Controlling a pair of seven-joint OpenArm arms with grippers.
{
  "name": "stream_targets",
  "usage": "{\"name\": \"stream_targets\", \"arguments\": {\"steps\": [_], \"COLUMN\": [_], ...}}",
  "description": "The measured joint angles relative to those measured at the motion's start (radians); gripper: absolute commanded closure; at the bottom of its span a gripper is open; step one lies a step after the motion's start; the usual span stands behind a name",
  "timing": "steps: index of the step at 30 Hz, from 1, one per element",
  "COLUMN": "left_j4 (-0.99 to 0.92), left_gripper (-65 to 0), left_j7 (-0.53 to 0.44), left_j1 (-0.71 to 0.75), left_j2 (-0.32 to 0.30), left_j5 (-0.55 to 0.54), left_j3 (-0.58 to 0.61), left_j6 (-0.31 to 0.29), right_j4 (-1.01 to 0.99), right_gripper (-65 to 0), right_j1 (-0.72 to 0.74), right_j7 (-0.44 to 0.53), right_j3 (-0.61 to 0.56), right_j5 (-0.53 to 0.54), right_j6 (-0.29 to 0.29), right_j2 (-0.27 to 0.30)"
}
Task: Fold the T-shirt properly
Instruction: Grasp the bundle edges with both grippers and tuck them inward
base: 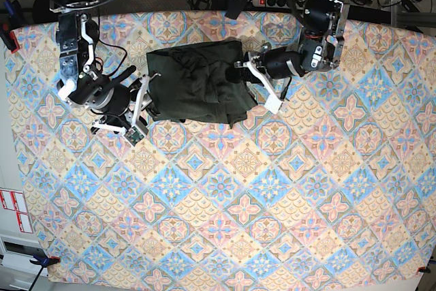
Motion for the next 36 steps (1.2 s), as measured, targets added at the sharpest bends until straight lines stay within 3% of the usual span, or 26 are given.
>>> {"name": "stream_targets", "arguments": {"steps": [4,12,19,26,31,36], "left_j4": [0.001,0.001,-0.001,-0.082,-0.081,-0.079], "left_gripper": [0.0,0.0,0.0,0.0,0.0,0.0], "left_j7": [-0.005,-0.002,0.048,0.04,0.041,0.042], "left_j1": [0.0,0.003,-0.039,-0.104,-0.105,-0.108], "left_j2": [-0.062,-0.154,-0.184,-0.184,-0.19,-0.237], "left_j5": [-0.106,-0.187,-0.177,-0.071,-0.047,-0.035], "left_j3": [0.008,0.013,0.155,0.29,0.296,0.301], "left_j6": [-0.002,-0.002,0.0,-0.003,-0.004,-0.006], "right_j4": [0.0,0.0,0.0,0.0,0.0,0.0], "right_gripper": [-19.6,-19.6,-19.6,-19.6,-19.6,-19.6], "right_j1": [0.0,0.0,0.0,-0.001,-0.016,-0.055], "right_j7": [0.0,0.0,0.0,0.0,-0.005,-0.011], "right_j3": [0.0,0.0,-0.003,-0.005,-0.006,-0.024], "right_j5": [0.0,0.0,0.001,0.001,-0.001,-0.003], "right_j6": [0.0,0.0,0.0,0.0,0.0,0.0], "right_j2": [0.0,0.0,0.0,-0.001,0.0,0.0]}}
